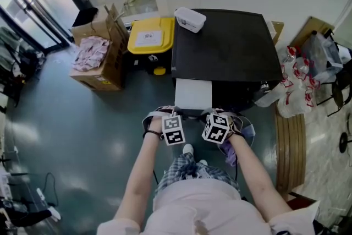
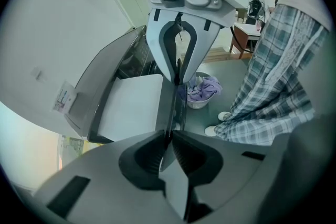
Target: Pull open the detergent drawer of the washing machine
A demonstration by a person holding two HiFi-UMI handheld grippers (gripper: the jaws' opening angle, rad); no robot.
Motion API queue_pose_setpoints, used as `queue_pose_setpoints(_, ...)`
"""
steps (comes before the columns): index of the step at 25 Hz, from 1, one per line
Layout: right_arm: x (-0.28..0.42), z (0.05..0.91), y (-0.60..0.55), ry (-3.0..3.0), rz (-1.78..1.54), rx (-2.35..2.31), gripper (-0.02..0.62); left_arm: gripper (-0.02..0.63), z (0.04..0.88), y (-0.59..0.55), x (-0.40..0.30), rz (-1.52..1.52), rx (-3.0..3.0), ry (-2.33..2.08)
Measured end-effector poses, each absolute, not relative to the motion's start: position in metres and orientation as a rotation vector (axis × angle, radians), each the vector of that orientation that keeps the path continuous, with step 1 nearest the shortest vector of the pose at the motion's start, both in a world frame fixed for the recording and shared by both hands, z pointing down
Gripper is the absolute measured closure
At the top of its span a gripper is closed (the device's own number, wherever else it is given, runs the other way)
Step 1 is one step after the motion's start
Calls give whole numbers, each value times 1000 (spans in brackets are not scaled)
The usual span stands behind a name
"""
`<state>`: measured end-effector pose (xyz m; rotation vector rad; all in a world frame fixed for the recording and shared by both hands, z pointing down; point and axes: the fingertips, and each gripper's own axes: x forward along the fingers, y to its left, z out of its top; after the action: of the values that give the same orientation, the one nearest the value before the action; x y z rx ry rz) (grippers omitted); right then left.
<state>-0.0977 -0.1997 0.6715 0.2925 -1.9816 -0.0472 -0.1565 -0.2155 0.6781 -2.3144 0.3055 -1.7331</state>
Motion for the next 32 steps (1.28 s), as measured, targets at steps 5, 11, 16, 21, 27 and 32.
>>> queue_pose_setpoints(5, -97, 675, -190, -1994, -45, 267, 549, 541, 681, -206, -156, -1744, -2319, 319)
queue_pose_setpoints(11, -100, 672, -171, -2006, -44, 248, 549, 541, 682, -188, -158, -1742, -2336, 318)
queue_pose_setpoints(16, -101, 674, -153, -2002, -39, 241, 549, 541, 683, -170, -159, -1740, -2342, 324)
queue_pose_setpoints(21, -105, 674, -135, -2009, -36, 238, 549, 540, 685, -153, -162, -1743, -2343, 339)
queue_pose_setpoints(27, -105, 677, -117, -2003, -37, 234, 549, 540, 686, -135, -163, -1744, -2349, 356)
queue_pose_setpoints(32, -107, 675, -112, -2012, -41, 244, 549, 540, 686, -131, -164, -1741, -2360, 374)
